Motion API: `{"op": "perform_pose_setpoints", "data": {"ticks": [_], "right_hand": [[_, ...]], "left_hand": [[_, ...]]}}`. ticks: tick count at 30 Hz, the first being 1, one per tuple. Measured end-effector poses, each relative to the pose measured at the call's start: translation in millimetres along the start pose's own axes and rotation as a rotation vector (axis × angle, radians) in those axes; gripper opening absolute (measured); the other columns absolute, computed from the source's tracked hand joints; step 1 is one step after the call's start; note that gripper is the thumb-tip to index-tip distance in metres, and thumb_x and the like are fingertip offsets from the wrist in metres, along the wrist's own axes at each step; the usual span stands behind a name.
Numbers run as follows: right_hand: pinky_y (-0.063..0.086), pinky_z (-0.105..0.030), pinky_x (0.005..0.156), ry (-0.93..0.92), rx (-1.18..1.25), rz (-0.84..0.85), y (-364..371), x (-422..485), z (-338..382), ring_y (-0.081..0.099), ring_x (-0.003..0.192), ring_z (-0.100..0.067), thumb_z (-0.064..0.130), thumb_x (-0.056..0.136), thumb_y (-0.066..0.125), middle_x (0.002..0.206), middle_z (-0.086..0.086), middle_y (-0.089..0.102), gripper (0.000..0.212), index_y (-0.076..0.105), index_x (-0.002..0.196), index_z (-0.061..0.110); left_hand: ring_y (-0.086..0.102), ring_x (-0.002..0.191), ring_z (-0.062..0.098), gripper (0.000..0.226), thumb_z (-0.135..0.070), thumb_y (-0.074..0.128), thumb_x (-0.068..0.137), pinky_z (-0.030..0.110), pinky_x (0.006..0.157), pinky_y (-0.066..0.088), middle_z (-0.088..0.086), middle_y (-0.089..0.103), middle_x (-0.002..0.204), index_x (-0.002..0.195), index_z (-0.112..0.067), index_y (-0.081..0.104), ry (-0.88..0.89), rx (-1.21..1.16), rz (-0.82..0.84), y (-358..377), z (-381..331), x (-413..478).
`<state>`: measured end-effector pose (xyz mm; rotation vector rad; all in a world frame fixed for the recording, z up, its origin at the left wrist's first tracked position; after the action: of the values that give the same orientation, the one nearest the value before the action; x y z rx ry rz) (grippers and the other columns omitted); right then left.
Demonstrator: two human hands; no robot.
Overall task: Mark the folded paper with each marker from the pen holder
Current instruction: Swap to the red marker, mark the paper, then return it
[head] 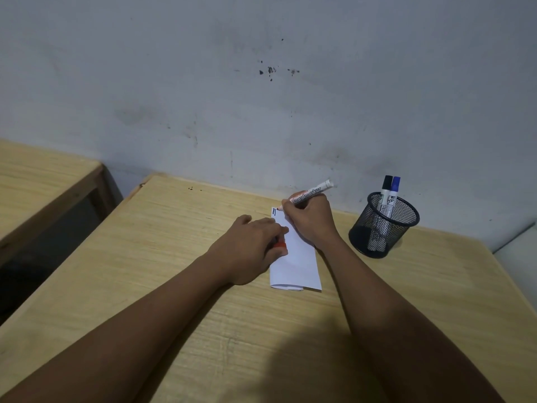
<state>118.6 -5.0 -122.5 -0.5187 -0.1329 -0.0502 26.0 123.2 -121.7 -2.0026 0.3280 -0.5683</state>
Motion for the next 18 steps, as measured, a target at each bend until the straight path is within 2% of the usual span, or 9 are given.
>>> {"op": "perform_pose_setpoints", "data": {"ticks": [7,14,18], "right_hand": [[0.047,-0.023,0.059,0.007,-0.015,0.022,0.8,1.3,-0.2,0.066,0.072,-0.013,0.024,0.091,0.070,0.079,-0.002,0.070,0.020,0.075,0.094,0.005],[0.048,-0.024,0.059,0.011,-0.011,0.070,2.4,-1.4,2.2,0.065,0.070,-0.014,0.020,0.088,0.071,0.076,-0.002,0.069,0.012,0.072,0.088,0.008],[0.051,-0.029,0.059,0.012,-0.003,0.090,2.3,-1.9,3.1,0.065,0.067,-0.016,0.017,0.085,0.071,0.073,-0.005,0.070,0.010,0.071,0.081,0.009]], "left_hand": [[0.057,0.103,0.008,0.027,-0.046,0.044,0.098,0.047,0.108,0.035,-0.013,0.063,0.112,0.115,-0.029,0.057,-0.001,0.019,-0.002,0.6,0.1,0.4],[0.056,0.100,0.011,0.035,-0.047,0.043,0.098,0.046,0.107,0.035,-0.010,0.063,0.108,0.121,-0.026,0.058,0.000,0.037,-0.013,-1.3,0.0,-0.3],[0.056,0.105,0.012,0.039,-0.047,0.043,0.099,0.046,0.110,0.034,-0.008,0.063,0.114,0.127,-0.025,0.057,-0.005,0.041,0.004,-0.9,-0.3,-0.4]]}}
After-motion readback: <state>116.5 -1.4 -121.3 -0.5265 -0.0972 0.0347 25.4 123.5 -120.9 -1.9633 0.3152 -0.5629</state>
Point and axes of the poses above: each hand's wrist, its own x-axis towards the middle knuckle, its own y-axis out of the palm, z = x × y, the point moved 9 cm from there along x, towards the middle knuckle
